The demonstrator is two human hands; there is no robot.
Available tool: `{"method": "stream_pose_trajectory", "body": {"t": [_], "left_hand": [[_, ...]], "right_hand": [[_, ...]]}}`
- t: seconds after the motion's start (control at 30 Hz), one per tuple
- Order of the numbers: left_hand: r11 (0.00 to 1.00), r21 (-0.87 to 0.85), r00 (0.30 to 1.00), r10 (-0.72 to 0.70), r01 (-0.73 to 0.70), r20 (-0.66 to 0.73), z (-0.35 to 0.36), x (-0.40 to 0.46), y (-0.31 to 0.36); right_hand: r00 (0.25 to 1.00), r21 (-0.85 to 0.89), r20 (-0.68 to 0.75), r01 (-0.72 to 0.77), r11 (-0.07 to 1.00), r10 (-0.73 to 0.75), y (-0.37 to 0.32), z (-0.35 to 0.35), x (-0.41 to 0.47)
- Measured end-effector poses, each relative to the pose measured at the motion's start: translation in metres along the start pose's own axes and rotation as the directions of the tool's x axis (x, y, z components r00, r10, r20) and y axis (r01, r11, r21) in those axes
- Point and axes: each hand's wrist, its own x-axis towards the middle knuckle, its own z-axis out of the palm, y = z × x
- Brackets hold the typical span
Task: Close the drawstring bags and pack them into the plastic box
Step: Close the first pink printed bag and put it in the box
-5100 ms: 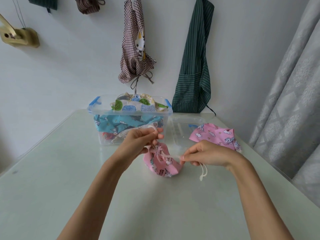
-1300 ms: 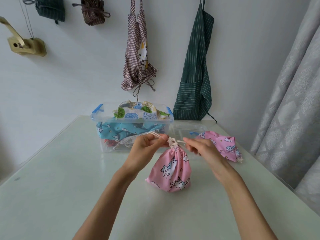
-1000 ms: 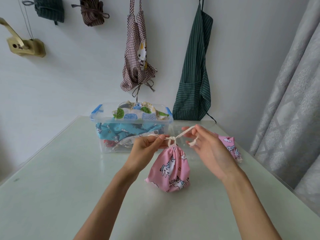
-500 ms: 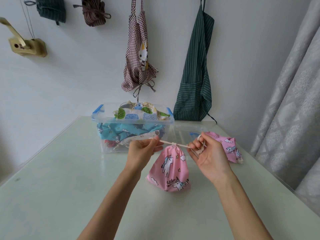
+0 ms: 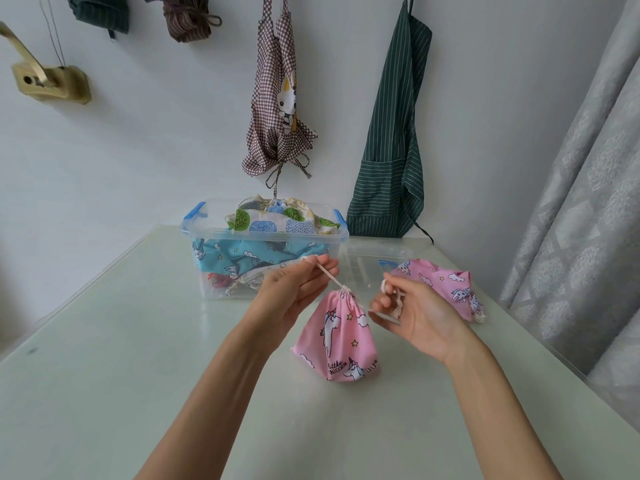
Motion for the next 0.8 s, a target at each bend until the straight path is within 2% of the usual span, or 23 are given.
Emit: {"method": "stream_pose_trajectory", "body": {"t": [0.1,0.17,0.23,0.33,0.47,0.63,0.73,0.8], "left_hand": [[0.991,-0.091,0.996,-0.092,0.093,0.013,0.003,0.0,0.001],[0.989,-0.045,0.99,-0.139,0.14,0.01,0.001,-0.001,0.001],[0.971,0.187,0.988,-0.154,0.15,0.005,-0.004,-0.002,0.001],[0.819,0.56,0.984,-0.173,0.124,0.035,-0.004,-0.006,0.001],[0.614,0.787,0.948,-0.279,0.054,0.153,0.011,-0.016,0.004],[0.511,0.859,0.883,-0.391,-0.026,0.259,0.031,-0.023,0.0],[0.54,0.842,0.797,-0.505,-0.007,0.33,0.038,-0.027,-0.005],[0.568,0.823,0.763,-0.527,-0.012,0.375,0.039,-0.028,-0.006]], "right_hand": [[0.995,-0.064,-0.001,-0.096,0.993,0.096,0.004,0.001,0.001],[0.993,-0.09,0.014,-0.115,0.989,0.117,0.003,0.0,0.001],[0.991,-0.132,0.029,-0.124,0.983,0.129,0.001,-0.002,-0.001],[0.994,-0.183,0.04,-0.09,0.979,0.099,-0.008,-0.004,-0.008],[0.997,-0.322,0.072,0.021,0.946,0.002,-0.026,0.001,-0.026],[0.989,-0.559,0.036,0.141,0.817,-0.145,-0.034,0.011,-0.036],[0.98,-0.639,0.035,0.171,0.75,-0.194,-0.031,0.016,-0.033],[0.977,-0.662,0.053,0.188,0.725,-0.205,-0.024,0.02,-0.029]]}}
